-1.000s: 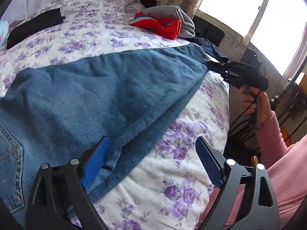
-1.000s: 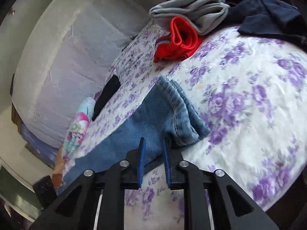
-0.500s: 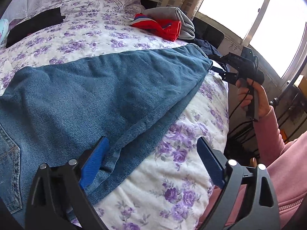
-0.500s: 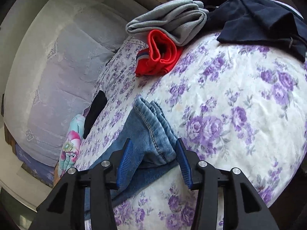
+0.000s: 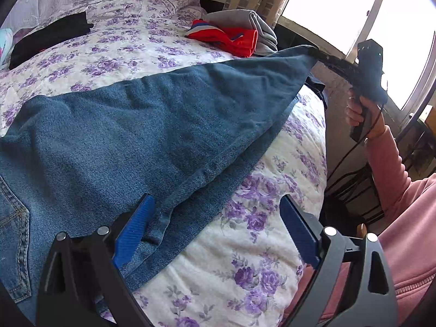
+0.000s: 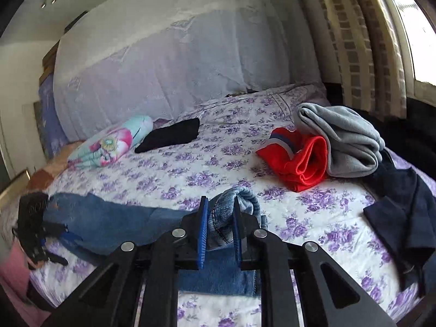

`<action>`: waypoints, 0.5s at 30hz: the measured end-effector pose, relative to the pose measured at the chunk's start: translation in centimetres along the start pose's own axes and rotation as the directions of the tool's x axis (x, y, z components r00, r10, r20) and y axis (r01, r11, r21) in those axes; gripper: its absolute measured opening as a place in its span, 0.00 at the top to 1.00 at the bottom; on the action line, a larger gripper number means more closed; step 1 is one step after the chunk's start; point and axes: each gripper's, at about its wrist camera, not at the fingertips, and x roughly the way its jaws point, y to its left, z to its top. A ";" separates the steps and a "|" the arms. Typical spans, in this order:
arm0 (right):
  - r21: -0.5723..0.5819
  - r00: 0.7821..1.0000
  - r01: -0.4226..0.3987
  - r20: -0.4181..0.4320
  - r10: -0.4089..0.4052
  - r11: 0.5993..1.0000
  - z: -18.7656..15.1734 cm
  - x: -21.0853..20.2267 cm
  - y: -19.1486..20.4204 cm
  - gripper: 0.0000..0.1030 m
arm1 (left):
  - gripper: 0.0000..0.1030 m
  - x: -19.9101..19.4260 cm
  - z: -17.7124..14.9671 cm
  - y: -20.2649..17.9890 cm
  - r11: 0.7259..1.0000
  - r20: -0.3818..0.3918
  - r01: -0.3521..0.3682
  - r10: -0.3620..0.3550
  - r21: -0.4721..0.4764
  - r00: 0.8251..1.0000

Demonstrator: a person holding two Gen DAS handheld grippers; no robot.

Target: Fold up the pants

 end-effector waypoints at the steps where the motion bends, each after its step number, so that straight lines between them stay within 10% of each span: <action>1: -0.005 0.998 0.027 -0.061 -0.027 1.000 -1.1 0.8 -0.6 0.83 | 0.12 0.0 0.0 -0.1 1.000 0.000 -0.004 0.004 0.003 1.000; 4: 0.051 0.947 0.145 -0.297 -0.124 0.988 -5.5 3.7 -3.4 0.59 | 0.12 -0.1 -0.1 -0.7 1.000 -0.014 -0.013 0.014 0.025 1.000; 9: 0.154 0.965 0.198 -0.203 -0.165 0.968 -3.7 0.5 -2.8 0.55 | 0.12 -2.2 0.0 -1.2 0.999 -0.033 -0.013 0.014 0.033 0.999; 15: 0.026 0.995 -0.094 -0.038 0.095 0.995 0.1 1.3 5.8 0.54 | 0.12 -5.4 0.8 1.2 0.992 0.051 -0.113 0.116 -0.062 0.992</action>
